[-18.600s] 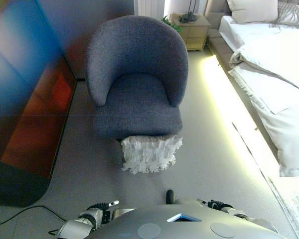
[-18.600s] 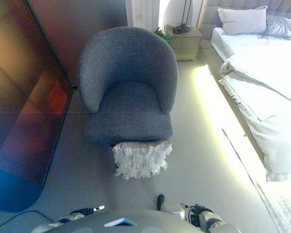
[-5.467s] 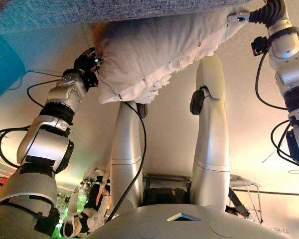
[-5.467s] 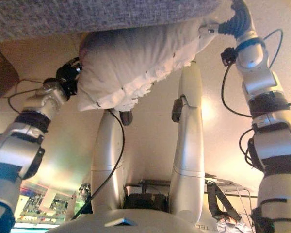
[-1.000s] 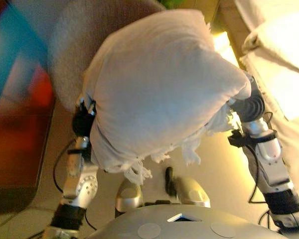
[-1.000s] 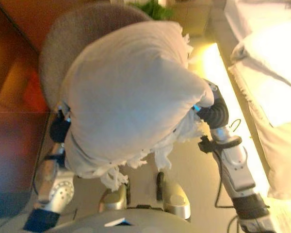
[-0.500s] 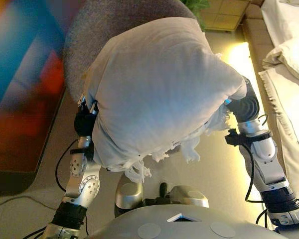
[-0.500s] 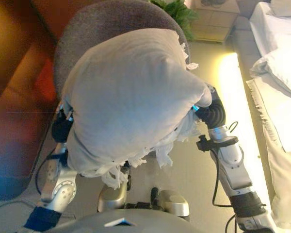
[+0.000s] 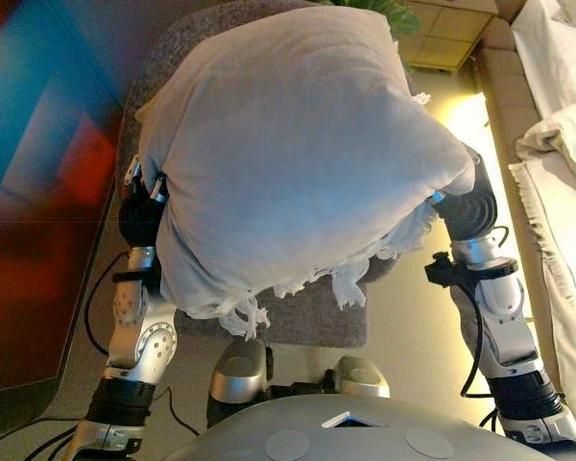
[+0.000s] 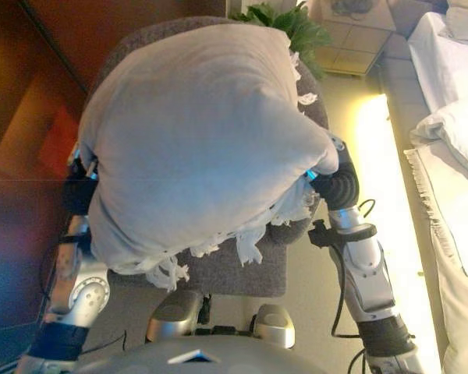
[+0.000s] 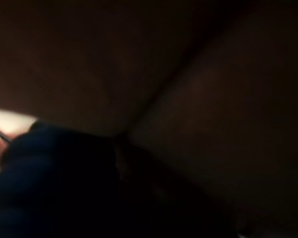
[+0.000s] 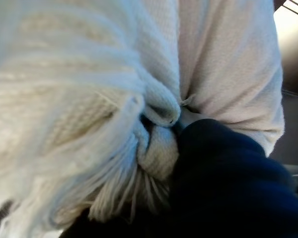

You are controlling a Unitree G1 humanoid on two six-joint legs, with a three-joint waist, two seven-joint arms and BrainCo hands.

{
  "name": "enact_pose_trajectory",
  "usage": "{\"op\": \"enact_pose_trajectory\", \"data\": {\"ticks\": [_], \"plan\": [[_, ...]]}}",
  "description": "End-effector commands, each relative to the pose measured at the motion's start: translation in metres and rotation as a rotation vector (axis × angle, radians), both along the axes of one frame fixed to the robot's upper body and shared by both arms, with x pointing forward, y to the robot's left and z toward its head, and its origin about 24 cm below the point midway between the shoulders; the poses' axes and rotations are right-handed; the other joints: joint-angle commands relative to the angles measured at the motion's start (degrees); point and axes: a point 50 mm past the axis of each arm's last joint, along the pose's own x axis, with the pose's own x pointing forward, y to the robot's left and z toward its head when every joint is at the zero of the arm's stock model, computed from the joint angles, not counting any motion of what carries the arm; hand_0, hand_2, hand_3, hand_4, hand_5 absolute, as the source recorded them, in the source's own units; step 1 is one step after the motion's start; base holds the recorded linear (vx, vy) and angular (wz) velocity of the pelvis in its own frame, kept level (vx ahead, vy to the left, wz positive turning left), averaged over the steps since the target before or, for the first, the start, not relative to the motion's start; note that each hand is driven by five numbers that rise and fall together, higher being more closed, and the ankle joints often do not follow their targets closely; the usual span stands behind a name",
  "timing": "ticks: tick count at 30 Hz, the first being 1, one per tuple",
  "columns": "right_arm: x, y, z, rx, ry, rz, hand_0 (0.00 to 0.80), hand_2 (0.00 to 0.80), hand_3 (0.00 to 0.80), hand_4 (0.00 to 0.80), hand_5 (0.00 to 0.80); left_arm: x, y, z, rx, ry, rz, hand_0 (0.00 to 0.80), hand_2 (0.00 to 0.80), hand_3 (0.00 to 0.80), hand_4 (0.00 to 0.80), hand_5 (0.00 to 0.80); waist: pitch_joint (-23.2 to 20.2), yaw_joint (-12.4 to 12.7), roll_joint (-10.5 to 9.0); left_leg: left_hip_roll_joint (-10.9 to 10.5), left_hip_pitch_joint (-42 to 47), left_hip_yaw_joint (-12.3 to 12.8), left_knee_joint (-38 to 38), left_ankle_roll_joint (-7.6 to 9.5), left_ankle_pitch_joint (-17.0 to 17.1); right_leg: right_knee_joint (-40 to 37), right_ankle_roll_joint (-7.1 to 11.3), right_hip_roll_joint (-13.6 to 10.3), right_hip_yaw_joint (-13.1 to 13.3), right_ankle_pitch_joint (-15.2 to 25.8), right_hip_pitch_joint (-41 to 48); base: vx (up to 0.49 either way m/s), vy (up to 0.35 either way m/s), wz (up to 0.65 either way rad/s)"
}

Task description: Pick up the cushion and take it to the sofa

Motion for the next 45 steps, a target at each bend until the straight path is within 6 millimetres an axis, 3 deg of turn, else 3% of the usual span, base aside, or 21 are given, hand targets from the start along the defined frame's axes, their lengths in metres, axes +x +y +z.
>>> {"op": "enact_pose_trajectory", "data": {"ticks": [1,4,9,12,15,16,19,20,21,22,23,26,33,43,45], "plan": [[-0.01,0.023,0.017,0.006,-0.14,0.121,0.8,0.8,0.8,0.8,0.8,-0.001,-0.037,0.045,0.005,-0.275,-0.185,0.8,0.8,0.8,0.8,0.8,-6.1,-1.3,1.14,-0.3,-0.2,-4.7,-1.0,-2.89,0.6,-16.9,-1.07,2.9,2.0,19.7,0.9,0.272,-0.095,0.13],[-0.006,0.023,0.02,0.002,-0.15,0.107,0.8,0.8,0.8,0.8,0.8,0.0,-0.039,0.048,0.005,-0.294,-0.206,0.8,0.8,0.8,0.8,0.8,-5.5,-3.3,1.71,1.3,3.1,-5.2,-2.4,-3.31,-1.2,-19.6,0.11,2.2,8.3,24.6,-1.6,0.283,-0.132,0.58],[0.002,0.013,0.026,-0.03,-0.131,0.102,0.8,0.8,0.8,0.8,0.8,0.005,-0.039,0.048,-0.029,-0.273,-0.185,0.8,0.8,0.8,0.8,0.8,-7.2,-3.6,0.78,3.6,5.6,-5.8,-1.8,-3.91,-3.5,-20.9,-0.69,3.1,7.9,22.4,1.2,0.297,-0.201,0.41],[-0.003,0.012,0.022,-0.038,-0.102,0.107,0.8,0.8,0.8,0.8,0.8,-0.002,-0.038,0.041,-0.04,-0.245,-0.184,0.8,0.8,0.8,0.8,0.8,-8.0,-3.3,-0.1,5.2,3.5,-5.3,6.5,-5.64,-0.8,-21.3,-2.53,3.7,6.3,21.3,2.8,0.222,-0.185,0.32],[-0.007,0.01,0.011,-0.063,-0.06,0.101,0.8,0.8,0.8,0.8,0.8,-0.007,-0.034,0.032,-0.059,-0.201,-0.161,0.8,0.8,0.8,0.8,0.8,-6.7,-3.0,-0.7,5.2,-2.2,-6.2,18.9,-6.11,2.4,-20.6,-4.43,4.3,5.7,20.7,3.7,0.131,-0.13,0.44],[-0.008,0.009,0.008,-0.069,-0.047,0.095,0.8,0.8,0.8,0.8,0.8,-0.008,-0.032,0.027,-0.064,-0.181,-0.155,0.8,0.8,0.8,0.8,0.8,-6.4,-2.8,-0.74,4.9,-3.3,-6.6,19.6,-6.14,2.4,-20.5,-4.62,4.4,5.5,20.6,4.1,0.143,-0.042,0.53],[-0.004,0.007,0.0,-0.063,0.018,0.094,0.8,0.8,0.8,0.8,0.8,-0.008,-0.028,0.015,-0.078,-0.105,-0.122,0.8,0.8,0.8,0.8,0.8,-6.0,-2.2,0.18,4.5,-1.7,-7.0,8.4,-6.34,2.7,-21.2,-3.66,4.5,4.3,20.0,5.5,0.197,0.092,0.22],[-0.004,0.008,-0.002,-0.063,0.034,0.092,0.8,0.8,0.8,0.8,0.8,-0.007,-0.028,0.013,-0.066,-0.098,-0.112,0.8,0.8,0.8,0.8,0.8,-5.9,-1.8,0.82,4.1,-1.2,-8.1,2.1,-6.39,3.6,-21.8,-3.33,4.4,3.7,19.7,6.0,0.164,0.16,0.07],[-0.003,0.009,-0.005,-0.064,0.042,0.089,0.8,0.8,0.8,0.8,0.8,-0.006,-0.029,0.013,-0.06,-0.095,-0.109,0.8,0.8,0.8,0.8,0.8,-5.5,-1.7,1.4,4.3,-2.4,-8.7,1.2,-7.02,6.4,-21.8,-3.44,4.7,3.6,19.2,6.3,0.161,0.173,0.03],[-0.001,0.01,-0.006,-0.058,0.054,0.091,0.8,0.8,0.8,0.8,0.8,-0.004,-0.03,0.011,-0.056,-0.086,-0.098,0.8,0.8,0.8,0.8,0.8,-5.5,-1.6,0.97,3.0,-2.0,-9.9,0.9,-6.16,3.1,-22.0,-3.11,3.8,4.0,19.4,6.0,0.143,0.169,0.07],[0.001,0.012,-0.007,-0.053,0.067,0.091,0.8,0.8,0.8,0.8,0.8,0.0,-0.032,0.011,-0.046,-0.073,-0.091,0.8,0.8,0.8,0.8,0.8,-5.6,-1.6,1.23,3.0,-0.4,-9.5,-2.0,-5.74,2.2,-21.9,-2.9,3.6,3.3,19.2,6.0,0.174,0.171,0.01],[0.005,0.01,-0.016,-0.012,0.128,0.078,0.8,0.8,0.8,0.8,0.8,0.006,-0.036,0.007,-0.004,-0.022,-0.086,0.8,0.8,0.8,0.8,0.8,-6.5,-1.9,1.69,3.3,3.1,-8.5,-6.0,-5.56,2.0,-21.8,-2.51,3.1,1.5,18.8,6.7,0.211,0.155,-0.12],[0.007,0.019,-0.046,0.043,0.278,0.047,0.8,0.8,0.8,0.8,0.8,0.013,-0.037,-0.011,0.099,0.083,-0.092,0.8,0.8,0.8,0.8,0.8,-7.9,-2.5,2.05,3.1,6.3,-6.0,-8.2,-4.41,0.7,-21.5,-1.08,1.6,0.4,18.6,6.7,0.164,0.092,0.04],[0.014,0.024,-0.075,0.038,0.488,-0.021,0.8,0.8,0.8,0.8,0.8,0.026,-0.043,-0.035,0.169,0.273,-0.173,0.8,0.8,0.8,0.8,0.8,-5.6,-4.0,2.96,2.8,6.2,-3.8,-8.0,-3.16,-0.6,-21.3,0.4,0.1,2.9,19.4,5.2,0.03,0.036,-0.1],[0.016,0.024,-0.086,0.045,0.558,-0.037,0.8,0.8,0.8,0.8,0.8,0.028,-0.048,-0.05,0.169,0.374,-0.196,0.8,0.8,0.8,0.8,0.8,-5.5,-4.4,3.12,2.8,6.5,-3.4,-8.2,-3.1,-0.8,-21.7,0.5,0.0,3.4,19.5,5.2,0.038,0.001,-0.05]]}}
